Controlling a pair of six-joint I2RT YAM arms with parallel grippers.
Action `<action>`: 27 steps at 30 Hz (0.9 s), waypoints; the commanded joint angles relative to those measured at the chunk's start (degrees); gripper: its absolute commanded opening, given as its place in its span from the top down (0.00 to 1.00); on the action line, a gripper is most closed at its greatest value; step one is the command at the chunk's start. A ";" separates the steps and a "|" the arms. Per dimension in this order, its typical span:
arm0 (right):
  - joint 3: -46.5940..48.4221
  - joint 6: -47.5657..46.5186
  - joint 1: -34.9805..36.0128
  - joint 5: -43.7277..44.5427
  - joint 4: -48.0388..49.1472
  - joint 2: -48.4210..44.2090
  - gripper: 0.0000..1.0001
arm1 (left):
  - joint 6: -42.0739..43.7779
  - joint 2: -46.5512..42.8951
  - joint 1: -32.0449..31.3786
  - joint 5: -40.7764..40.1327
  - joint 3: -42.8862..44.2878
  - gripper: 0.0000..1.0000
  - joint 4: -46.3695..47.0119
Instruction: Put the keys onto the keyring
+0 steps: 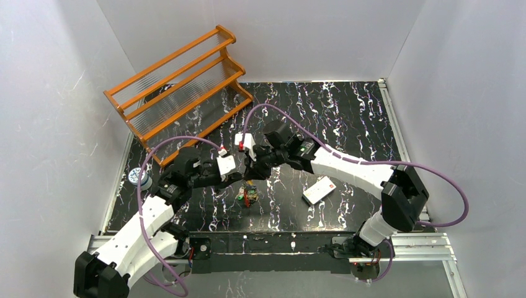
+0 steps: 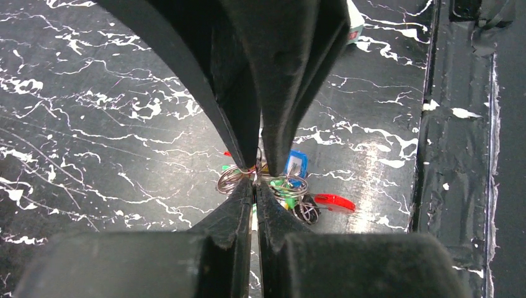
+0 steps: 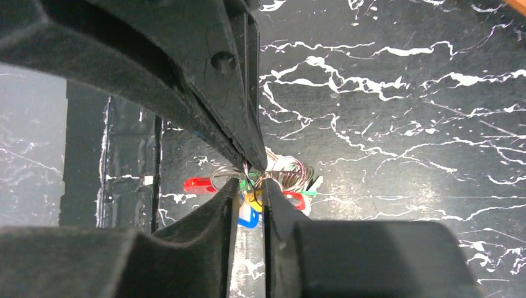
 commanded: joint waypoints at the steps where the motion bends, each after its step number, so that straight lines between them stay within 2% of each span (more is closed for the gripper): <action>1: -3.80 4.80 -1.44 -1.34 10.13 -4.71 0.68 | -4.76 -4.12 -0.13 -2.35 -2.62 1.00 6.98; 4: -6.30 7.25 -3.21 -4.11 15.56 -6.74 0.63 | -10.40 -6.94 -0.13 -3.60 -6.02 1.00 14.80; 8: -9.84 11.18 -6.49 -9.39 22.17 -8.71 0.62 | -18.03 -10.52 -0.13 -4.75 -11.84 1.00 27.33; 16: -13.36 13.20 -9.30 -17.85 27.96 -10.41 0.59 | -28.07 -11.21 -0.13 -1.78 -18.10 1.00 48.48; 22: -13.70 13.22 -9.40 -20.92 29.47 -10.80 0.56 | -29.47 -10.41 -0.13 0.44 -19.14 1.00 53.85; 27: -14.83 12.54 -9.50 -22.10 31.55 -12.64 0.56 | -30.05 -10.20 -0.13 0.89 -19.45 1.00 54.74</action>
